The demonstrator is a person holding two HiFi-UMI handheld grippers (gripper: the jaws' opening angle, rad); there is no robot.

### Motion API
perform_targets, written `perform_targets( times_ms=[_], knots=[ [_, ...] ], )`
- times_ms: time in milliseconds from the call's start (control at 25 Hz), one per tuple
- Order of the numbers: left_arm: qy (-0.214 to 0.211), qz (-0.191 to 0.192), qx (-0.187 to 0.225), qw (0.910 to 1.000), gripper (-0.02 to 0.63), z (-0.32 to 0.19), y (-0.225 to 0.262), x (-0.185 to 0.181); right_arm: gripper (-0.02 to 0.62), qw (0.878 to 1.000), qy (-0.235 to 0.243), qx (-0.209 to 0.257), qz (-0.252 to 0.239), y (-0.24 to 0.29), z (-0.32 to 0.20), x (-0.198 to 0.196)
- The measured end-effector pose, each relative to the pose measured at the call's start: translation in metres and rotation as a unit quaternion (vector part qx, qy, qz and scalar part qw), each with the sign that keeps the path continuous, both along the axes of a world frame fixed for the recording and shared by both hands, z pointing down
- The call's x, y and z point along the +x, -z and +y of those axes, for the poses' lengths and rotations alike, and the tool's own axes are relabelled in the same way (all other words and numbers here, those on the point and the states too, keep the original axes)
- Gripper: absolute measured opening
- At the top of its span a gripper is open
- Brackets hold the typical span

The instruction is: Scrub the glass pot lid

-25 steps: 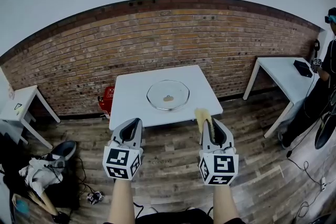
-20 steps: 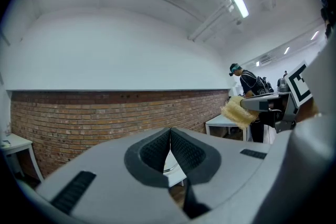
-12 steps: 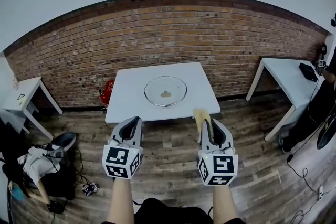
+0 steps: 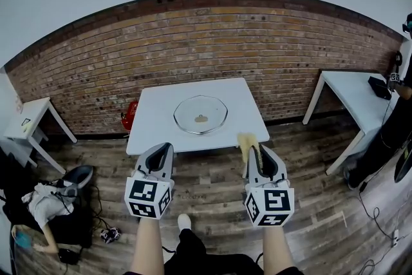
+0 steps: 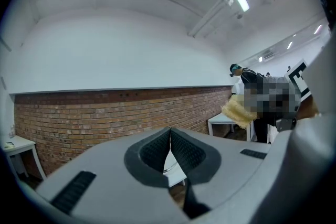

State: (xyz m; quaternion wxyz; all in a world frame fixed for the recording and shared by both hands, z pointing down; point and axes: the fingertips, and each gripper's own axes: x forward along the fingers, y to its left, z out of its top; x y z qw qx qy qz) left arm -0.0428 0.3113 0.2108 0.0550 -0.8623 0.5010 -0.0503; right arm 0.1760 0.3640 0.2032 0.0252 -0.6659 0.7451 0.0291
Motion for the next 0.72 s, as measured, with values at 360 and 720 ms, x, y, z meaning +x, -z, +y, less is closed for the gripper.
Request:
perform_targets(
  times_ms=[360, 720],
  knots=[
    [-0.006, 0.010, 0.000, 0.9999, 0.011, -0.052, -0.007, -0.007, 0.055, 1.000, -0.008, -0.001, 0.018, -0.004, -0.048, -0.006],
    [-0.006, 0.009, -0.016, 0.9998, 0.011, -0.127, -0.021, -0.018, 0.055, 1.000, -0.012, -0.013, 0.013, -0.013, -0.121, -0.013]
  ],
)
